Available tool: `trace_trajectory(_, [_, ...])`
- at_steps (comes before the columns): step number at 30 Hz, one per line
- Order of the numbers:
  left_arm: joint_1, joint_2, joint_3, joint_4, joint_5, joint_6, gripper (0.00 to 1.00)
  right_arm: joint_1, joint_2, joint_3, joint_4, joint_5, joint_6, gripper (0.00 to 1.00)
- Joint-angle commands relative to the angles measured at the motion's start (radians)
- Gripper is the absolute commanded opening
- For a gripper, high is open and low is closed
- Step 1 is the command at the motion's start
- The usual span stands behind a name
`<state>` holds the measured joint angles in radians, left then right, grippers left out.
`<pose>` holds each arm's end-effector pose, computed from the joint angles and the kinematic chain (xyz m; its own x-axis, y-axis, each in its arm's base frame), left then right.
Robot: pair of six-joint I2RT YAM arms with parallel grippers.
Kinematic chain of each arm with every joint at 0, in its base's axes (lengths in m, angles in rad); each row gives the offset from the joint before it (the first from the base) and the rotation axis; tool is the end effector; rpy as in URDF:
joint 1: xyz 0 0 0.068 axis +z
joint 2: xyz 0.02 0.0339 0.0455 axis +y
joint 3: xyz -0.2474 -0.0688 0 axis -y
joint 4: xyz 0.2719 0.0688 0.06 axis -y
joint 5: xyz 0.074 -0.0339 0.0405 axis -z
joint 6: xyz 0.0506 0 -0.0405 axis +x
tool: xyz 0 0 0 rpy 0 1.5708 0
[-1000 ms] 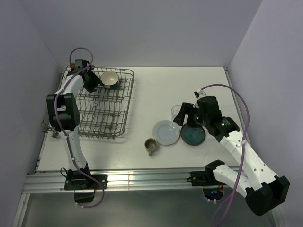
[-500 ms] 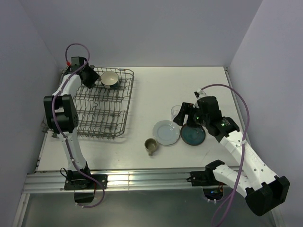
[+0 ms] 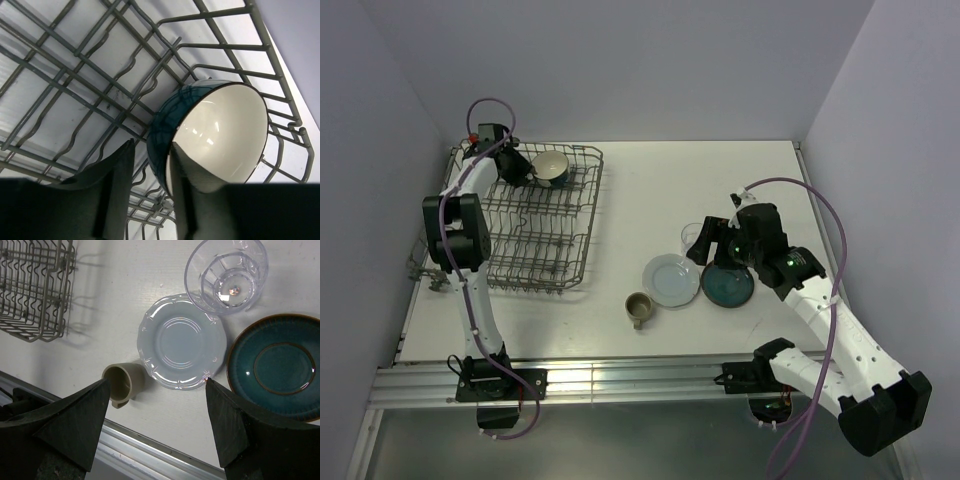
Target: Load the mixed dishes into the dish rack
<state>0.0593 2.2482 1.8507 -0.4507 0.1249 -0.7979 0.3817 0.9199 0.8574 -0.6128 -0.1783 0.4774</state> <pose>0.5306 0.0252 0.1632 -0.5396 -0.7436 -0.3949 -0.5197 0.6631 -0.5387 0.2211 0.0984 0.2758 -0.7427 0.1891 -0.6423 -0.1732 0.8724 0.4571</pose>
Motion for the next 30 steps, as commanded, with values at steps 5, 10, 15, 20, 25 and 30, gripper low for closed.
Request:
trace_trajectory(5, [-0.038,0.034,0.119,-0.006,-0.027,0.025,0.24,-0.006,-0.001,0.006,0.039,0.013,0.003,0.84])
trace_trajectory(10, [-0.05,0.01,0.133,-0.034,-0.102,0.046,0.0,-0.006,-0.001,0.009,0.031,0.02,0.0,0.84])
trace_trajectory(15, [-0.088,-0.047,0.101,-0.069,-0.238,0.072,0.0,-0.006,-0.003,0.006,0.038,0.013,0.001,0.84])
trace_trajectory(20, [-0.114,-0.186,-0.002,-0.06,-0.503,0.104,0.0,-0.006,0.0,-0.003,0.05,0.003,0.004,0.84])
trace_trajectory(25, [-0.141,-0.288,-0.045,-0.08,-0.689,0.16,0.0,-0.006,0.005,-0.009,0.061,-0.006,0.003,0.84])
trace_trajectory(30, [-0.144,-0.328,-0.031,-0.161,-0.662,0.184,0.0,-0.004,0.036,-0.012,0.097,-0.056,-0.003,0.83])
